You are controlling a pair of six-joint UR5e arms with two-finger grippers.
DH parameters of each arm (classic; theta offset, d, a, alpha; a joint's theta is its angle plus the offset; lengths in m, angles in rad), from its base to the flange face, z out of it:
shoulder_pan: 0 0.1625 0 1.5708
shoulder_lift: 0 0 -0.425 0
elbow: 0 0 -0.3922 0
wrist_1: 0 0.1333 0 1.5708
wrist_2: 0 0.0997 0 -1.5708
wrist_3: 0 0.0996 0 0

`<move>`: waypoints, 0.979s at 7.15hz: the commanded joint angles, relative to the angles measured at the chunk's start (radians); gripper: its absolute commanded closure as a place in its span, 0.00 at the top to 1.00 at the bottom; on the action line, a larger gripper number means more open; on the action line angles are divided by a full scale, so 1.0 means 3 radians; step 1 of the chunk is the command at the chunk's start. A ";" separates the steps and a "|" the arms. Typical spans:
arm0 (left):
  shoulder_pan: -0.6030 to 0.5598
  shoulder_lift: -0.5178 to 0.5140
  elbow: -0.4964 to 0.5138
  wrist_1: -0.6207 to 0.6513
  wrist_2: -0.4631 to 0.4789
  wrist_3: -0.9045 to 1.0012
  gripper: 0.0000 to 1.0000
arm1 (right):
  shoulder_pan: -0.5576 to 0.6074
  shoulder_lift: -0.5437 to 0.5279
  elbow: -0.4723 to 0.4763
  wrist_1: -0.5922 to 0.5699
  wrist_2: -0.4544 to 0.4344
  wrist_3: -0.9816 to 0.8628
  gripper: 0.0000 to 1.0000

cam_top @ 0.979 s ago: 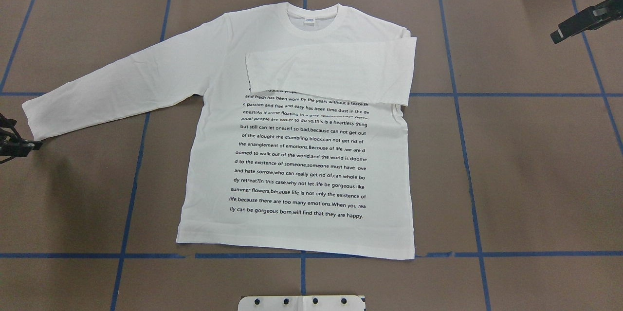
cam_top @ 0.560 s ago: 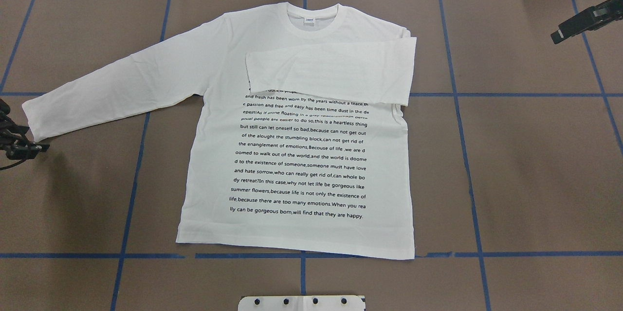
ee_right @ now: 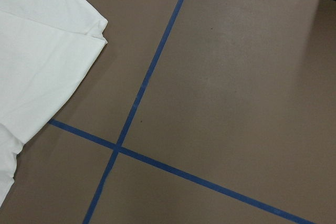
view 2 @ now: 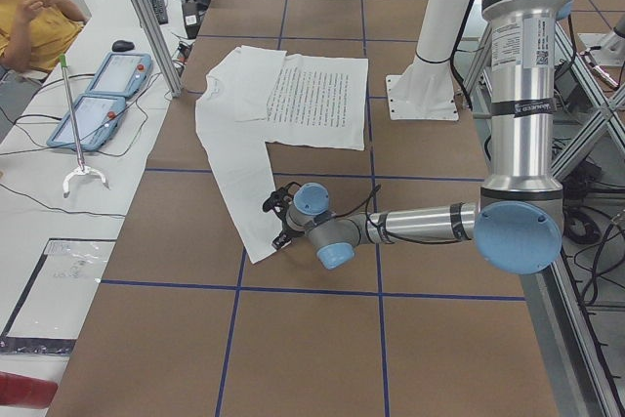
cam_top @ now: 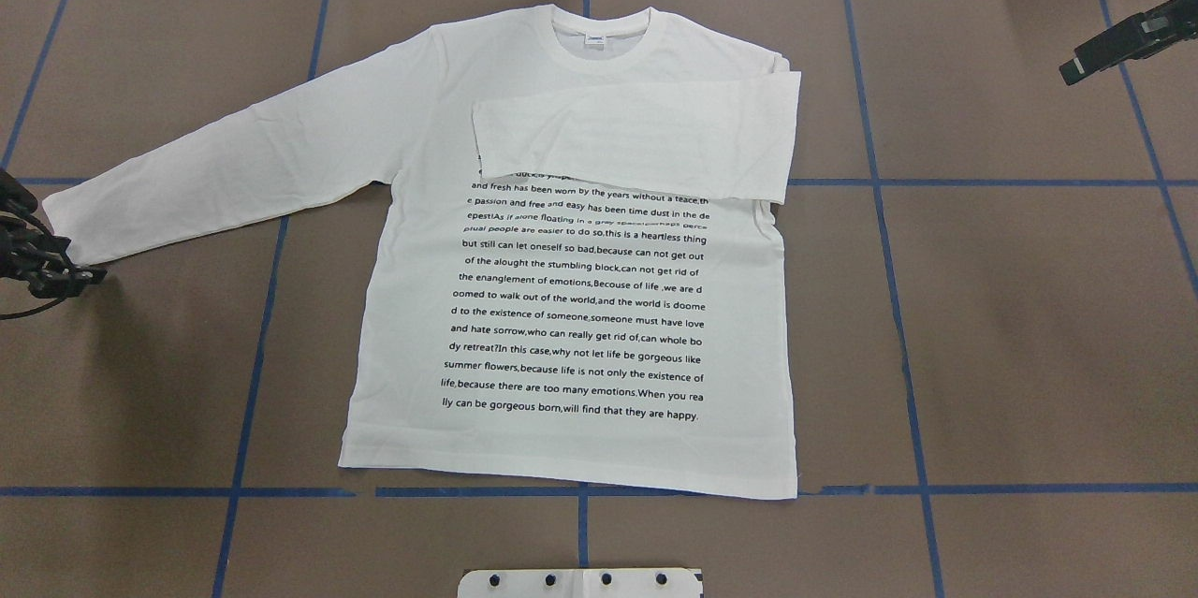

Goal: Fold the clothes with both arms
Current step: 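Grasp the sleeve cuff nearest the left gripper and lift it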

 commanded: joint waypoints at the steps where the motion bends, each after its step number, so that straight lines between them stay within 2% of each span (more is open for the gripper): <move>1: -0.0005 -0.0028 0.0040 -0.0012 -0.0007 -0.0012 0.51 | 0.0003 -0.0002 0.0002 0.0000 0.0000 0.0005 1.00; 2: -0.0005 -0.0013 0.0040 -0.0017 -0.0007 0.0003 0.20 | 0.0003 -0.0002 0.0002 0.0000 0.0000 0.0005 1.00; 3: -0.0010 0.0008 0.0035 -0.0017 -0.0017 0.0028 0.00 | 0.0003 -0.0002 0.0002 0.0000 0.0000 0.0005 1.00; 7: -0.0051 0.0008 0.0004 -0.0012 -0.0038 0.0029 0.00 | -0.0002 -0.0002 0.0017 0.0000 0.0000 0.0010 1.00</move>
